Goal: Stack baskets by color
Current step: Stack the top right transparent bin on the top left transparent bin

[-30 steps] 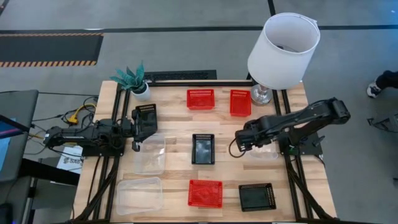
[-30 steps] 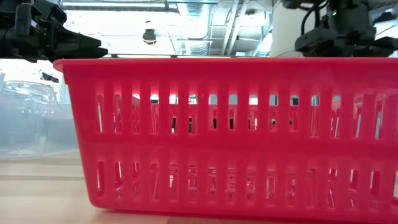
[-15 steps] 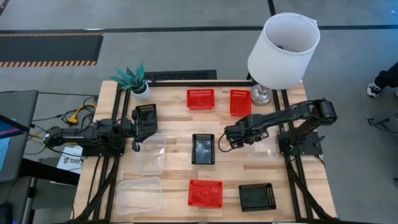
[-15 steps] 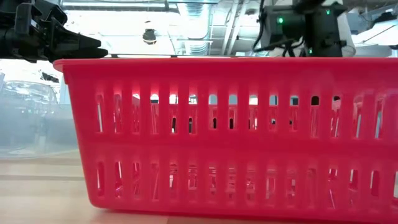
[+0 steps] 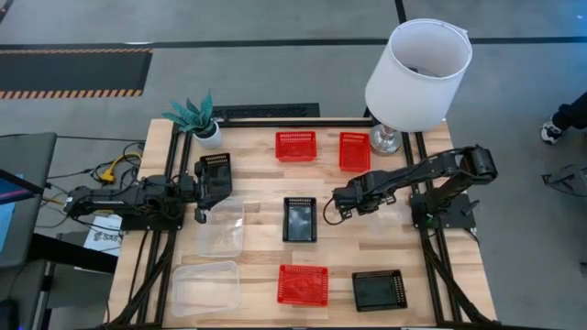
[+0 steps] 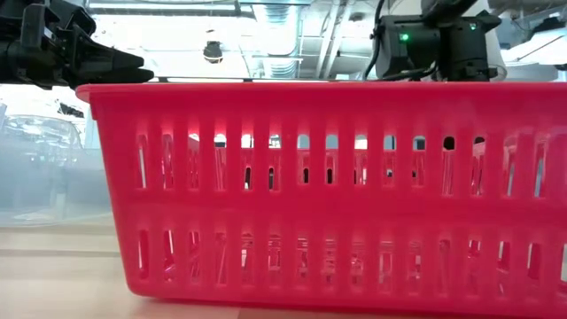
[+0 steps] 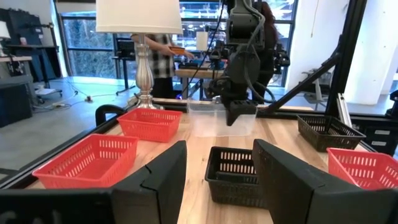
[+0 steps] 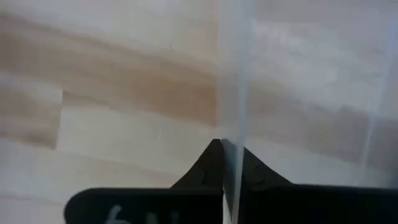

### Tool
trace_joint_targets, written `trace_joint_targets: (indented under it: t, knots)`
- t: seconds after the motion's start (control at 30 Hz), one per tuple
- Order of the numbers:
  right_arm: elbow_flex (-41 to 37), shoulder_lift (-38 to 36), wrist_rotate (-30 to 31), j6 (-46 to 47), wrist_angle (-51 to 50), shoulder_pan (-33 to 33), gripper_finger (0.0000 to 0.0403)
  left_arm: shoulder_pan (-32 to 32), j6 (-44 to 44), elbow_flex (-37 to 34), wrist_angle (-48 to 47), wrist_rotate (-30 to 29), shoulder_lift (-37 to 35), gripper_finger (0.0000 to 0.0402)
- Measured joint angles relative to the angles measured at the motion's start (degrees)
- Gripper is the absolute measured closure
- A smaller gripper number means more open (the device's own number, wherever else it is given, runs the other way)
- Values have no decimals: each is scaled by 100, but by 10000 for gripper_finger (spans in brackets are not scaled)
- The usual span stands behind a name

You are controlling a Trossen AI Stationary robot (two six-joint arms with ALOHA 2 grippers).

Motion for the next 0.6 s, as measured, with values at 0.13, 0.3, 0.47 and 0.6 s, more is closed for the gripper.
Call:
trace_joint_targets:
  t: [0.13,0.3,0.47,0.6]
  knots:
    - [97,-119,2,-33,-94,51,395,-2,-69,1,0,10,0,228]
    - [582,-671,331,16,-12,289,397,0,20,112,-191,-9,2,228]
    - [1269,-1108,1359,-27,768,665,399,-2,18,522,-322,-11,0,228]
    - [1768,-964,1837,-596,2140,891,400,-2,-7,692,-407,-299,2,228]
